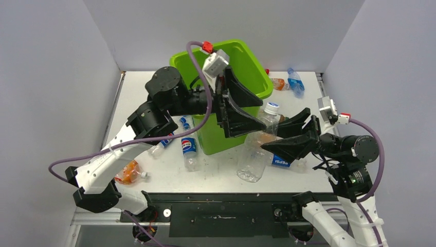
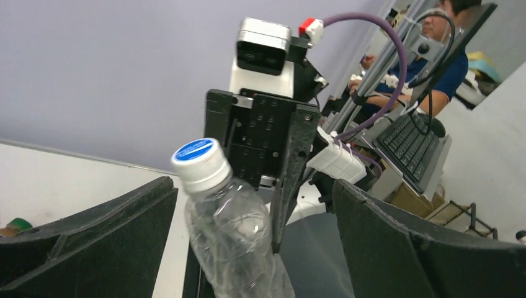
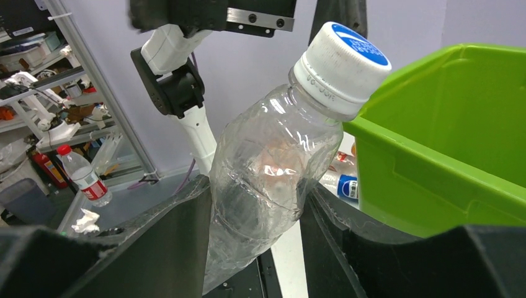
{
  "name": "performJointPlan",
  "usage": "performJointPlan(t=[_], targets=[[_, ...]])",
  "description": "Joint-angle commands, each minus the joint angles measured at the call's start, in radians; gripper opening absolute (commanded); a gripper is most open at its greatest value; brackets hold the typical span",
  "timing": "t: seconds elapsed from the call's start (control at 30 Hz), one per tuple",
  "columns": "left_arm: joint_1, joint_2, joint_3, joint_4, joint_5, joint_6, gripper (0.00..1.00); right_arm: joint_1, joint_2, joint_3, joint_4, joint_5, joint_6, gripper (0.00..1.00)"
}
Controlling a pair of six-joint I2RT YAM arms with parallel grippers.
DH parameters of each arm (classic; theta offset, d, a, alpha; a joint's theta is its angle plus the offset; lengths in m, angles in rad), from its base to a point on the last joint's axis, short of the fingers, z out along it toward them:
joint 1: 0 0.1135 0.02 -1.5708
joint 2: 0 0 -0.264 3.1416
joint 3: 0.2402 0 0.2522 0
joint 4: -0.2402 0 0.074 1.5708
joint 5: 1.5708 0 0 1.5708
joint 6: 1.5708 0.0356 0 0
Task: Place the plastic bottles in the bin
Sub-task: Place the plastic bottle in the trash bin.
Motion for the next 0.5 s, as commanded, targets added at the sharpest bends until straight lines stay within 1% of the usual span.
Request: performJointPlan(t=[0.0,0.1,0.2,0.27,0.3,0.37,0.47], targets=[[-0.072,0.056,0.171,-0.185,-0.074,0.131,0.96,0.014,0.006,0.058,-0.069,0.021,-0.091,0.05],[-0.072,0.094,0.216,-0.228,-0.110,0.130,0.96,0.017,0.004,0.066,-0.084,0.024,-0.100,0.05],[-0.074,0.123,0.255,-0.244,-0.108,0.118,1.00,0.020,0.006,0.074,-0.096,0.027,-0.110,0.05],[-0.075,0.152,0.292,-0.277,-0.115,0.119,0.94,0.021,0.008,0.076,-0.100,0.032,-0.115,0.05],[-0.078,0.170,0.316,-0.303,-0.127,0.126,0.93,0.022,0.008,0.077,-0.100,0.033,-0.116,0.05],[-0.084,0.200,0.370,-0.356,-0.166,0.147,0.94,0.021,0.005,0.079,-0.102,0.034,-0.116,0.05],[-0.090,0.224,0.395,-0.386,-0.174,0.160,0.95,0.022,0.005,0.084,-0.112,0.039,-0.126,0.05]])
